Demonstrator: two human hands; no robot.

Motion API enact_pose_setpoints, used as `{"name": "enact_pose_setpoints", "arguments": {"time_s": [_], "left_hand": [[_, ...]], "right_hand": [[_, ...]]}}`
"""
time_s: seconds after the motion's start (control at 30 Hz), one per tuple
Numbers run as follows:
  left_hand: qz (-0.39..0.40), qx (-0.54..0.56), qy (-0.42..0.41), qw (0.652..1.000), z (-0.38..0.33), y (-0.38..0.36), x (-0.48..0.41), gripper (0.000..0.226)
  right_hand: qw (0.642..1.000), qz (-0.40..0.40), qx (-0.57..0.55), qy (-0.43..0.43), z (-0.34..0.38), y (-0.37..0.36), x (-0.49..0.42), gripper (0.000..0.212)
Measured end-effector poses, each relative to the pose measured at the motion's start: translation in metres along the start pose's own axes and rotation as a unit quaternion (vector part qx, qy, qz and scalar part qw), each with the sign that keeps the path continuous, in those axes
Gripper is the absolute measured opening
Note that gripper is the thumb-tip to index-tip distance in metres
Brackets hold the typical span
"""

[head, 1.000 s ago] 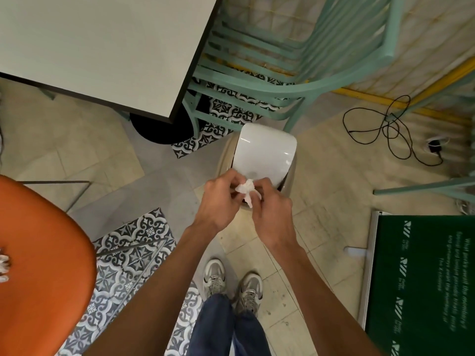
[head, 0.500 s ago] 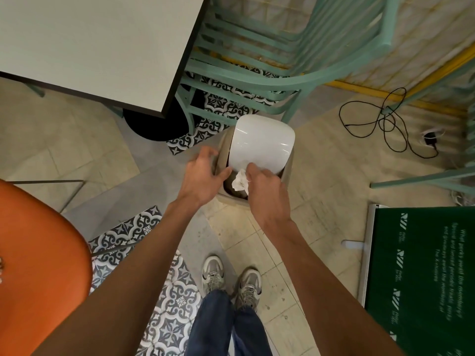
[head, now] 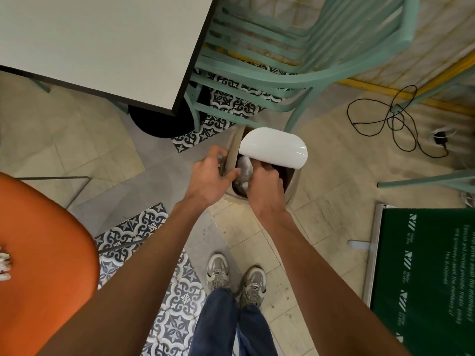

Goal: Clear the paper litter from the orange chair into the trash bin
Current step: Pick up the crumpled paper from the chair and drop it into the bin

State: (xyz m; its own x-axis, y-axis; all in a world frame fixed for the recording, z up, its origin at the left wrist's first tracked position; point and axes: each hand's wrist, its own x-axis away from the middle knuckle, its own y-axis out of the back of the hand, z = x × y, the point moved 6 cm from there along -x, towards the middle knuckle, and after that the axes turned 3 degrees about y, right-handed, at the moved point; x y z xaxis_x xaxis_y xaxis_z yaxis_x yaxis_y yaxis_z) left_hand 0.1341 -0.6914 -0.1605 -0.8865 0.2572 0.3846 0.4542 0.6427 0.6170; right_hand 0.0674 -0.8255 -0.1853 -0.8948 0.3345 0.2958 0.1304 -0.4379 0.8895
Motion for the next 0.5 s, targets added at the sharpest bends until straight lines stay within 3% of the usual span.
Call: {"name": "enact_pose_setpoints", "arguments": {"time_s": [0.17,0.3,0.5], "left_hand": [[0.002,0.004,0.001,1.000,0.008,0.002,0.008,0.045],[-0.017,-0.005,-0.007,1.000,0.015,0.009,0.025,0.032],[-0.085,-0.015,-0.021,0.996,0.021,0.048,0.077,0.033]], "right_hand": [[0.998,-0.034,-0.046,0.029,0.005,0.011,0.013,0.067],[0.996,-0.060,-0.043,0.046,0.014,0.021,0.030,0.057],[0.994,-0.078,-0.035,0.063,0.039,0.046,0.073,0.041]]}}
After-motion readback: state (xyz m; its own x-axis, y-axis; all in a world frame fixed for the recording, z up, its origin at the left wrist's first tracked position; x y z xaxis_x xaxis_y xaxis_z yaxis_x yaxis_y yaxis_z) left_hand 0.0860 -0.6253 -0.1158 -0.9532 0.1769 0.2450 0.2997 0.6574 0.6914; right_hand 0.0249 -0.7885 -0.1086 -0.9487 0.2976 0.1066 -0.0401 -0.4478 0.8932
